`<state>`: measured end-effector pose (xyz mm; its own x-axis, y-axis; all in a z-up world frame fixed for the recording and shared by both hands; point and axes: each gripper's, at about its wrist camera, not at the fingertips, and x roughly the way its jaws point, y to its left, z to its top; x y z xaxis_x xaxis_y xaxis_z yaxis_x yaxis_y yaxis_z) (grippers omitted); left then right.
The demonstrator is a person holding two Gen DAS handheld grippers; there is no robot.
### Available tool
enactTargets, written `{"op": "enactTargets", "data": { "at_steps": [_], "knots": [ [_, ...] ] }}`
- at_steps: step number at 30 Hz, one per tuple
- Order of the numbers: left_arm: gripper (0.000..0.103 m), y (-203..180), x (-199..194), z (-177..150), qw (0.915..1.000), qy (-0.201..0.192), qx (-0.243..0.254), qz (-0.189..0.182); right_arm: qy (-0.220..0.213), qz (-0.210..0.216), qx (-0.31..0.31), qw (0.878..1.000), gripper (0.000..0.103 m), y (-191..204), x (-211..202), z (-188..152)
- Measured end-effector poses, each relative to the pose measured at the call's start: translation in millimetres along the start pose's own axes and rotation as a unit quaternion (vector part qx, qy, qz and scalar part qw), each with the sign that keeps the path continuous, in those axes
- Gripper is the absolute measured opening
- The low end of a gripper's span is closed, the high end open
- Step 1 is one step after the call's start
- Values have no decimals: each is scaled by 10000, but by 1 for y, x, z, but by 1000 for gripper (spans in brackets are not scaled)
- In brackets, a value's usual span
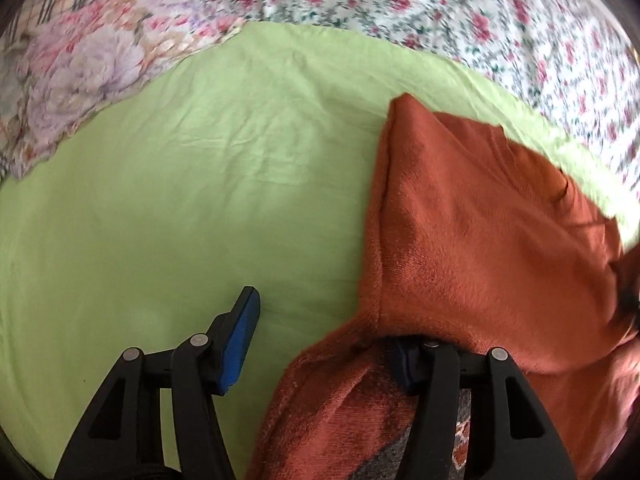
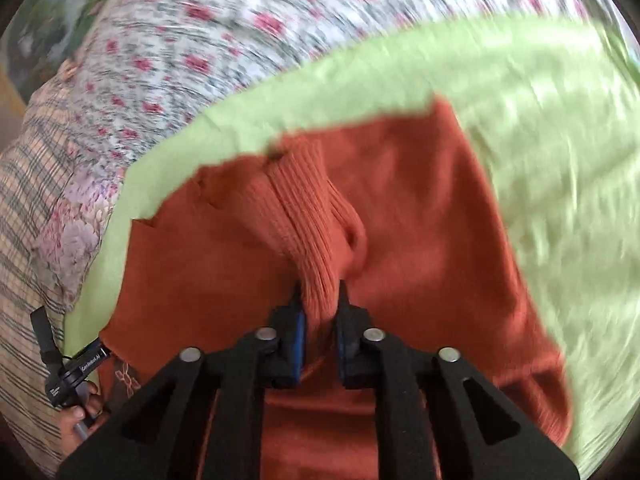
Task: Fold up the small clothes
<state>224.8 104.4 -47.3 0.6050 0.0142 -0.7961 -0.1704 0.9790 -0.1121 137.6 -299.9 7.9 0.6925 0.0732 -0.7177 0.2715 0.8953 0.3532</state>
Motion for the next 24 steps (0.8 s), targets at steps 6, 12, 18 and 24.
{"op": "enactTargets", "data": {
  "at_steps": [6, 12, 18, 24],
  "knots": [
    [58, 24, -1, 1, 9969, -28, -642, -458, -218, 135, 655, 9975, 34, -22, -11, -10],
    [58, 41, -2, -1, 9892, -31, -1153, -909, -672, 401, 238, 9967, 7, -6, -27, 13],
    [54, 34, -12, -2, 9922, 279, -647, -1028, -329, 78, 256, 9991, 10, -17, -21, 8],
    [67, 33, -52, 9, 9806, 57, -251, -1943, -160, 289, 687, 9971, 24, -42, -10, -13]
  ]
}}
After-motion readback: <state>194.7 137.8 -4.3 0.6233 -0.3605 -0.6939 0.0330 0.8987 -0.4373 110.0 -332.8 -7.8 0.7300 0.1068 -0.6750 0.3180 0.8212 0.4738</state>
